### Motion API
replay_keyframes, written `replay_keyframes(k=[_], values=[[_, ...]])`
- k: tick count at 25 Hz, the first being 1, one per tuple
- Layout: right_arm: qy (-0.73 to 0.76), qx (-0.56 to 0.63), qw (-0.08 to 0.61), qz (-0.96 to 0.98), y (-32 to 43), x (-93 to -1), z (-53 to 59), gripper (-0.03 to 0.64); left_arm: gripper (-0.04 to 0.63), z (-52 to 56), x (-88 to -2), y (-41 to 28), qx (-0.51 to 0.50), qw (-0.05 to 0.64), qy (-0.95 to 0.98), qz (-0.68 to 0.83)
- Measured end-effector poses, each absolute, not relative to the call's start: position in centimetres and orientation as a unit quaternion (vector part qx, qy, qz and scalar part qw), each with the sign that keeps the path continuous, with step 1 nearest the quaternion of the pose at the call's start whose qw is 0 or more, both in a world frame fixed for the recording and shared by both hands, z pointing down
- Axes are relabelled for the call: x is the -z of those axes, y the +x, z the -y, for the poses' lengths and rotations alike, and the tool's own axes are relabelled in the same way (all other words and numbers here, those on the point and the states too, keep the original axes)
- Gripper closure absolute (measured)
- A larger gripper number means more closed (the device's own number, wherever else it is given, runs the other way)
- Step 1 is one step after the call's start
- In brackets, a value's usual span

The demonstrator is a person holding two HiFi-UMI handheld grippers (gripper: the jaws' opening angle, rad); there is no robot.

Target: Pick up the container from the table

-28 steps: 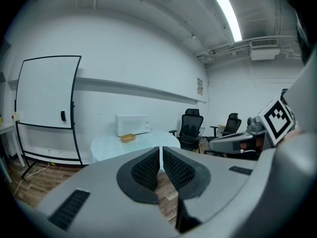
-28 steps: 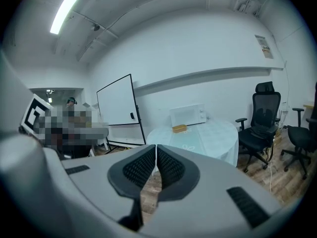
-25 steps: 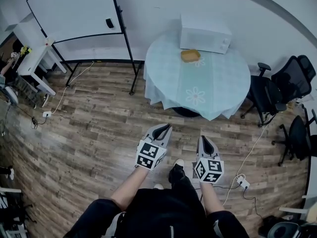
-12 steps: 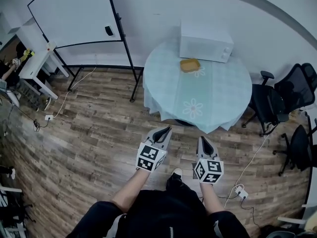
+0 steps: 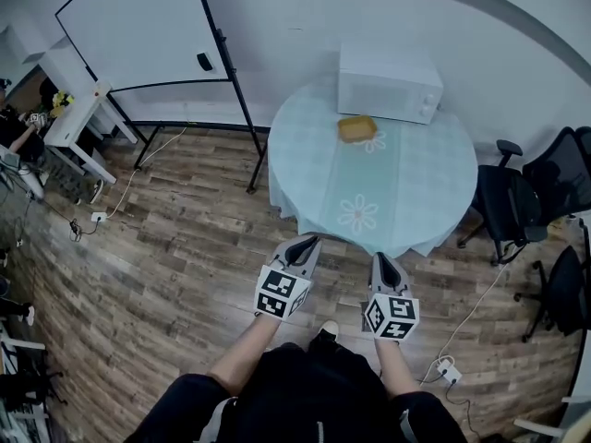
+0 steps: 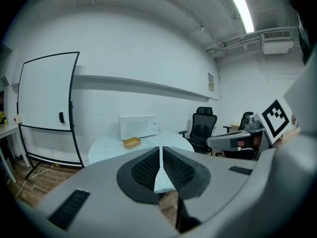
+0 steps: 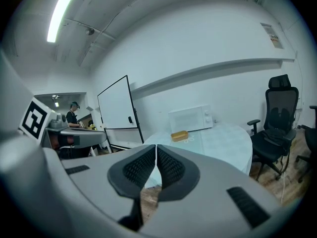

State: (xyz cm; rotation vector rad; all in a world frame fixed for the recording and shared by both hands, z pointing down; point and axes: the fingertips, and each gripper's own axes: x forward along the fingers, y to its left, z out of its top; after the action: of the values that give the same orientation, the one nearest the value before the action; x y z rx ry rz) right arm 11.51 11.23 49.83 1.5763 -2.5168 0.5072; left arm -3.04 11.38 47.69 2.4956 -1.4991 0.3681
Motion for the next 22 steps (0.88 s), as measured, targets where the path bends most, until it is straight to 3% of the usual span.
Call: replay_keyframes(k=[22], values=[[0.521,-0.165,0.068,0.835,12.5,-50.2,-4.1,0.591,0.565,-4.0,-47.9,-2.0,-0.115,0.105,0.843,0.514]])
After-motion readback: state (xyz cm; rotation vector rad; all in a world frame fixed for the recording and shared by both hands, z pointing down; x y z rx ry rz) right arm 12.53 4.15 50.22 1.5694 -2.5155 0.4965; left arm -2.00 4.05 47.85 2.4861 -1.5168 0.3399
